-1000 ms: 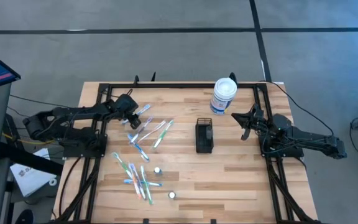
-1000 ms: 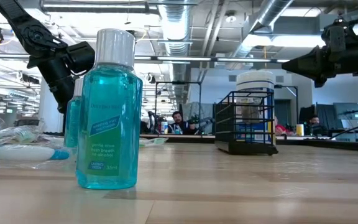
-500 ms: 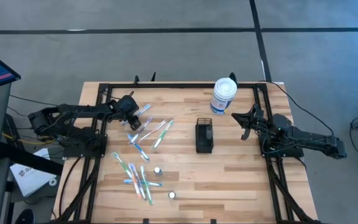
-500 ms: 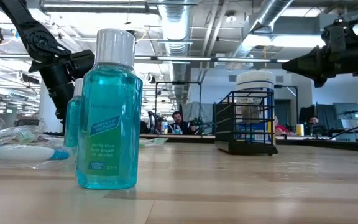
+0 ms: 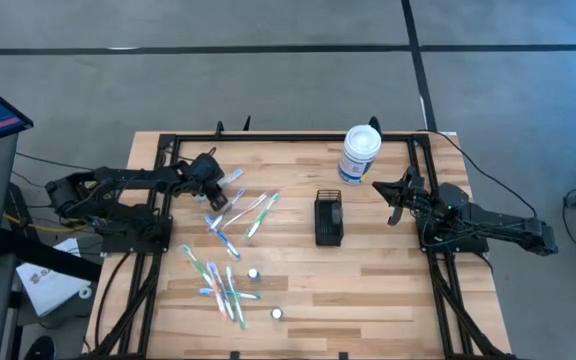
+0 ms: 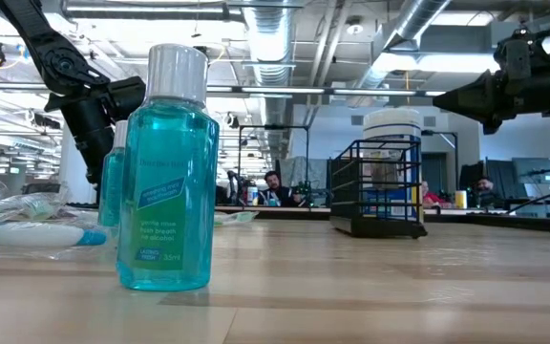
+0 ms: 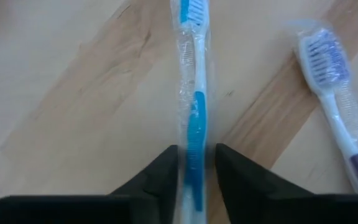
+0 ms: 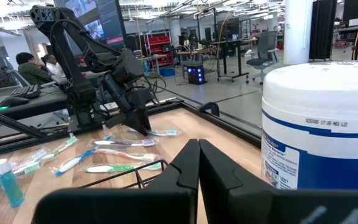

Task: Pick & Place toothbrushing station
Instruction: Put the top blue toothbrush into the wire mesh organizer

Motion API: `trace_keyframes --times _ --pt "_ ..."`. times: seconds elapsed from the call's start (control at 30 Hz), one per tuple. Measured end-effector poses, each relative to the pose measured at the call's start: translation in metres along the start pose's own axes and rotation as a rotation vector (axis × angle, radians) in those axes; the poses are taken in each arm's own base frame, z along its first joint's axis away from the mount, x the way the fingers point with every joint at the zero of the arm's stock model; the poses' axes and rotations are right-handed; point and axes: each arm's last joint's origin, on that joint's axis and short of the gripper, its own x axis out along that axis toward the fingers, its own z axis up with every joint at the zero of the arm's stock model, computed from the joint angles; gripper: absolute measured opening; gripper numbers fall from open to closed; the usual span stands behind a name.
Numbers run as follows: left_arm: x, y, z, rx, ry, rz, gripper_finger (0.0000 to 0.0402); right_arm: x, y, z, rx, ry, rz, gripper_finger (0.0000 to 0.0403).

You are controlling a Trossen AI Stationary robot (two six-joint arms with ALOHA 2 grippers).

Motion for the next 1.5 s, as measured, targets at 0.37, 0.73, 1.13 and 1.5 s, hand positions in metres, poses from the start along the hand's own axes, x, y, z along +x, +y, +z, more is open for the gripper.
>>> trace_keyframes --times 0.37,0.73,1.13,1.5 --pt "-0.001 0.001 0.000 0.000 -0.004 0.011 0.0012 0.000 0.000 0.000 0.000 0.000 0.000 0.0000" --pt "-0.044 0.001 0.013 -0.053 -0.270 -0.101 0.0008 0.000 0.000 0.000 0.033 0.000 0.004 0.0000" --pt "-0.106 -0.046 0.037 0.059 -0.781 -0.506 0.0007 -0.002 0.008 0.015 0.046 -0.140 0.219 0.0000" --pt "-0.110 -0.087 0.048 0.148 -0.946 -0.667 0.0009 -0.003 0.020 0.018 -0.011 -0.171 0.335 0.0033"
